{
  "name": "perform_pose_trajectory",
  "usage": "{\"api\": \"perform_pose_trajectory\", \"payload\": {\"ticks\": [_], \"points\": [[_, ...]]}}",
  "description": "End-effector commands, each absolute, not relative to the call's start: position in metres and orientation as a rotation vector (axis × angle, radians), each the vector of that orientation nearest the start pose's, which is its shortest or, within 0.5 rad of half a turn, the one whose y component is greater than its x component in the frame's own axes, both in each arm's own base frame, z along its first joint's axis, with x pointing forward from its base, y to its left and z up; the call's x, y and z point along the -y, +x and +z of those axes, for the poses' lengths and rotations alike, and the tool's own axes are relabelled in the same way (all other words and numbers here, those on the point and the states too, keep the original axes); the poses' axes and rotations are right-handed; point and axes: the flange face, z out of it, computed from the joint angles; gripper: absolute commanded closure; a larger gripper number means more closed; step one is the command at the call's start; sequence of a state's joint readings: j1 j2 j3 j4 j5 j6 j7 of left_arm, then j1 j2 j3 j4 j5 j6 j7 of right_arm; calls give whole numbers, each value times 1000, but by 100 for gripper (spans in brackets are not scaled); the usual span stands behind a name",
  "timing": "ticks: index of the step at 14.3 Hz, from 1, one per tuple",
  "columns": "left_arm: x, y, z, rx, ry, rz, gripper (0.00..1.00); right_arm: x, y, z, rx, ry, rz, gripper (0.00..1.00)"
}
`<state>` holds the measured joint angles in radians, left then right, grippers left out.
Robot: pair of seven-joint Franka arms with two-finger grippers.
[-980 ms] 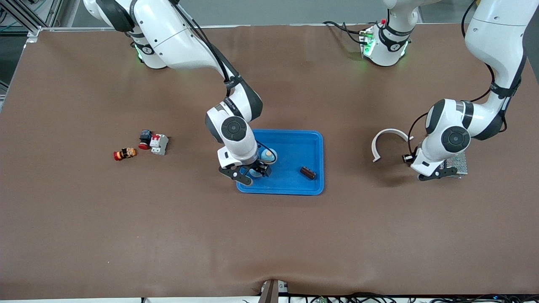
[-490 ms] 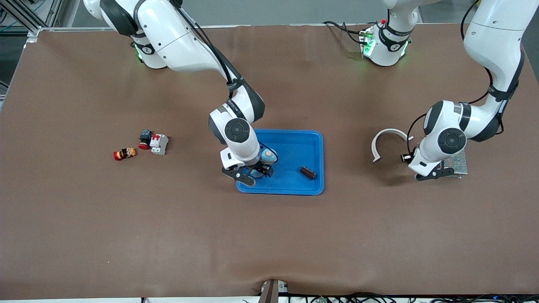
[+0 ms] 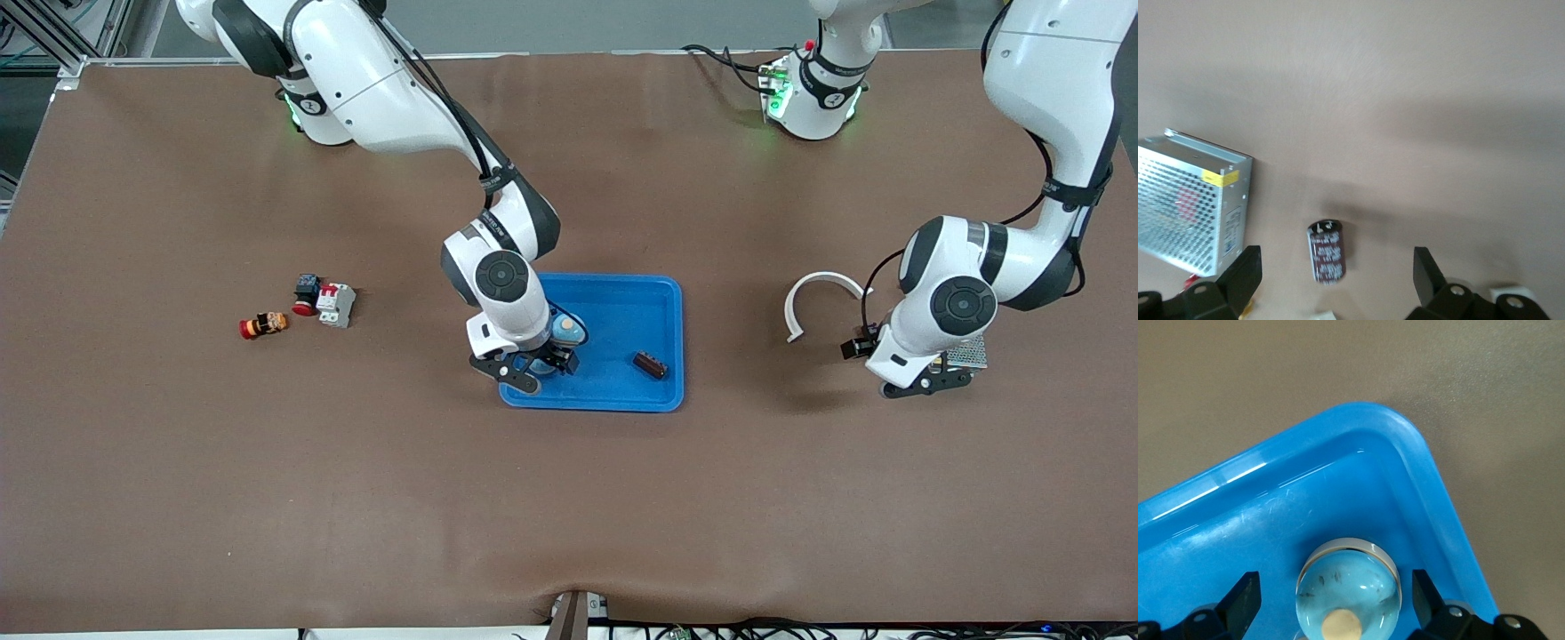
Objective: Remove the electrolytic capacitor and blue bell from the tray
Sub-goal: 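Release the capacitor and move the left gripper back to the tray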
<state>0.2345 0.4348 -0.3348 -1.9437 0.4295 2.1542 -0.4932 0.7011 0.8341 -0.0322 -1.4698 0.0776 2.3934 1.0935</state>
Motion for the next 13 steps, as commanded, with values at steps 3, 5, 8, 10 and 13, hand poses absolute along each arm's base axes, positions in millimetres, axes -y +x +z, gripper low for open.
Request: {"api": "perform_pose_trajectory", "payload": {"ticks": [3, 5, 8, 10, 13], "points": [[97, 621, 318, 322, -2990, 181, 0, -461, 569, 183, -699, -2976, -63, 0], [131, 626, 336, 431, -3037, 154, 0, -462, 568, 182, -692, -2979, -61, 0], [180, 616, 333, 539, -3025, 160, 0, -467, 563, 182, -676, -2984, -59, 0], [223, 622, 335, 678, -3047, 168, 0, -467, 563, 182, -673, -2985, -61, 0], [284, 610, 321, 857, -2999, 171, 0, -467, 563, 182, -671, -2986, -62, 0]]}}
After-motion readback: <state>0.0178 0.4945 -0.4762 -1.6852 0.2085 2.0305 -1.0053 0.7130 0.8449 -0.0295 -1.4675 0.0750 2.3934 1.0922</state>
